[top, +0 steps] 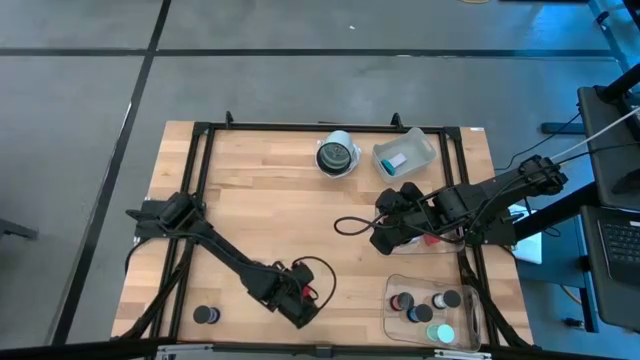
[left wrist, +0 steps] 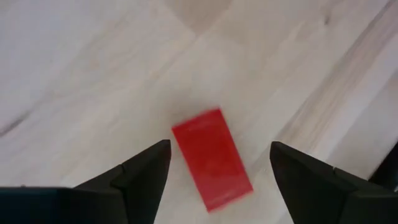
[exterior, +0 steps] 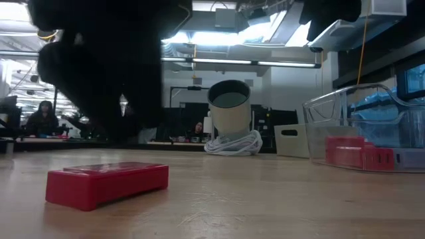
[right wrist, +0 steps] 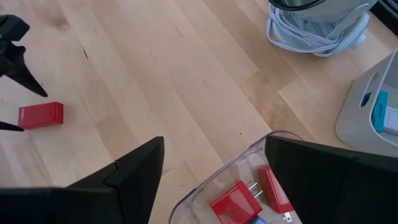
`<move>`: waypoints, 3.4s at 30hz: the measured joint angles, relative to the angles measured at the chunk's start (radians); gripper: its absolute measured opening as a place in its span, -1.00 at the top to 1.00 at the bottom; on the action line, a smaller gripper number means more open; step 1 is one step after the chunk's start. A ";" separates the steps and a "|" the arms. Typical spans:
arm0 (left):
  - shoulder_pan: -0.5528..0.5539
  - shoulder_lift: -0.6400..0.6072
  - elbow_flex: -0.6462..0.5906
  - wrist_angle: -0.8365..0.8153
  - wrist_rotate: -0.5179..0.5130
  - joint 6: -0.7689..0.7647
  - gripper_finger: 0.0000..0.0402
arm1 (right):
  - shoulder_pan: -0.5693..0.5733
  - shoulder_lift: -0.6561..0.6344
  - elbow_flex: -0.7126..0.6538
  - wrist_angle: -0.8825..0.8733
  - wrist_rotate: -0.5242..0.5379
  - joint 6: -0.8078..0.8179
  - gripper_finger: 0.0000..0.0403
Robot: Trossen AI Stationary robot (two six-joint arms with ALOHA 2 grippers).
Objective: Pick & Place Office items
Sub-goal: Put the red digital clock into the gray bin
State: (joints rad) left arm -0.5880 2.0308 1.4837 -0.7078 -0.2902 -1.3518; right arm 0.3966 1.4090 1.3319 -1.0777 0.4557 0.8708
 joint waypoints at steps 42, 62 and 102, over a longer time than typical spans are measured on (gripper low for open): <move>-0.060 0.066 0.065 -0.131 -0.104 -0.013 -0.37 | 0.000 0.000 0.000 0.000 0.000 -0.015 -0.41; -0.058 0.135 0.068 -0.070 -0.109 -0.005 -0.31 | 0.000 0.000 0.000 0.009 0.000 -0.015 -0.41; 0.014 -0.148 0.065 0.081 -0.943 0.900 0.22 | -0.003 0.000 0.000 0.591 -0.082 -0.018 -0.45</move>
State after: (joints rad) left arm -0.5737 1.8824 1.5490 -0.6269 -1.2329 -0.4514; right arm 0.3939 1.4087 1.3319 -0.4869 0.3737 0.8532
